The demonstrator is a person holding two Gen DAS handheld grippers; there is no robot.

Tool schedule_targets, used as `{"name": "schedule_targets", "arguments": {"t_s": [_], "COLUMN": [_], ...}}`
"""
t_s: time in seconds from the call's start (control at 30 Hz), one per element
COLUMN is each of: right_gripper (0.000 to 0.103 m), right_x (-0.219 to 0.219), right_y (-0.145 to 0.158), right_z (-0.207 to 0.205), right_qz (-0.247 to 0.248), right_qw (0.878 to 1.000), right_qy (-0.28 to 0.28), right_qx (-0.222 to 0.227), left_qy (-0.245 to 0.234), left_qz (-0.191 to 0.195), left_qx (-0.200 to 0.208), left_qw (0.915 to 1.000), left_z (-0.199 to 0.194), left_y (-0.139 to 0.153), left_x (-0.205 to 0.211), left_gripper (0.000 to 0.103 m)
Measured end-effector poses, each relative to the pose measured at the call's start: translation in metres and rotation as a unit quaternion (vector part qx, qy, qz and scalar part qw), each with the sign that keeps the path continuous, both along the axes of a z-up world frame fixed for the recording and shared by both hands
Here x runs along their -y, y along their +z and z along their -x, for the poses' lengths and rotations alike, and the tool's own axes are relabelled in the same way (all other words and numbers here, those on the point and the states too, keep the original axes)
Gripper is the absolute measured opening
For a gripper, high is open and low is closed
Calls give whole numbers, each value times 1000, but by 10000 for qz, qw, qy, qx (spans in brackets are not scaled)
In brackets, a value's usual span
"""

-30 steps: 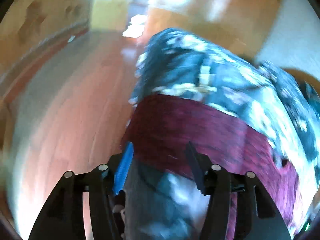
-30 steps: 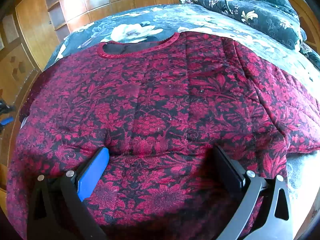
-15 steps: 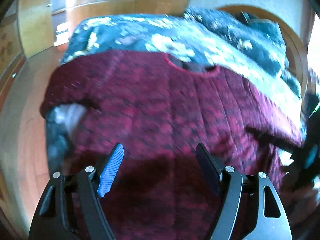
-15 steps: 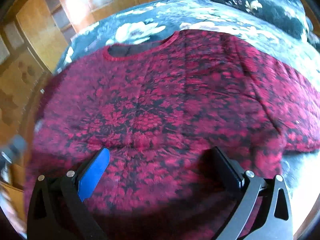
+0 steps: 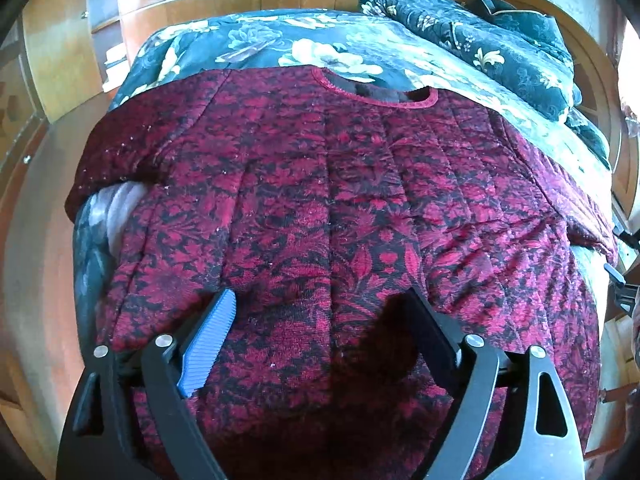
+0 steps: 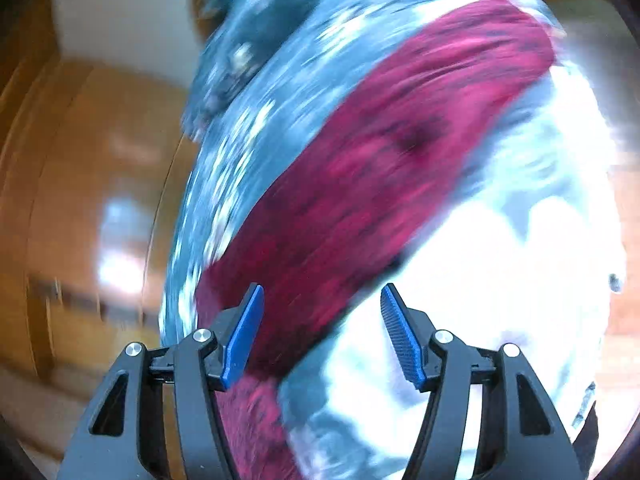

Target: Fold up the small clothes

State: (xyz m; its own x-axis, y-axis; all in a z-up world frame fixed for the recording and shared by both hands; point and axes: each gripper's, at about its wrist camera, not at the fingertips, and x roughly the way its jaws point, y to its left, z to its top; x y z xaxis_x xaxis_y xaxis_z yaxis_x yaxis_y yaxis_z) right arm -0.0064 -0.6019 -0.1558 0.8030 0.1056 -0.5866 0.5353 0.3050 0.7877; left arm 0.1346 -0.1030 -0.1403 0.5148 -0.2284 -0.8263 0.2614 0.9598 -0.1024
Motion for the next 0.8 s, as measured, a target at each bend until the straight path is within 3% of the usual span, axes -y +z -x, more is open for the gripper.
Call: {"name": "schedule_targets", "arguments": {"t_s": [0.13,0.33,0.43,0.5,0.6,0.73,0.8], "right_gripper": [58,46,27,16,14,12,11], "right_x": [39,78,92,95,80,13,-23], "right_y": [-18,-30,-26,-7,37,110,128], "right_z": [15,10,3,-7,-27,-66,-82], "right_qz": [-295,-487,-425,12,1115,2527,2922], "right_qw": [9977,9927,9934,9956,9920,9647,9498], "right_qy": [-606,-1074,-1025,-834,-351,706,1108], "right_qx": [-114,-245,-278,-426,-480,-245,-144], "left_qy": [29,36,36,41,48,39,21], "left_qz": [12,23,25,51,106,201,293], "left_qx": [-26,-42,-43,-51,-48,-80,-76], "left_qw": [10000,10000,10000,10000,9999,9998,9995], "left_z": [-1,-2,-2,-3,-1,-1,1], "left_y": [-1,-2,-2,-2,-3,-1,3], "left_x": [-1,-1,-2,-2,-2,-4,-7], "left_gripper": [88,88,88,89,89,88,88]}}
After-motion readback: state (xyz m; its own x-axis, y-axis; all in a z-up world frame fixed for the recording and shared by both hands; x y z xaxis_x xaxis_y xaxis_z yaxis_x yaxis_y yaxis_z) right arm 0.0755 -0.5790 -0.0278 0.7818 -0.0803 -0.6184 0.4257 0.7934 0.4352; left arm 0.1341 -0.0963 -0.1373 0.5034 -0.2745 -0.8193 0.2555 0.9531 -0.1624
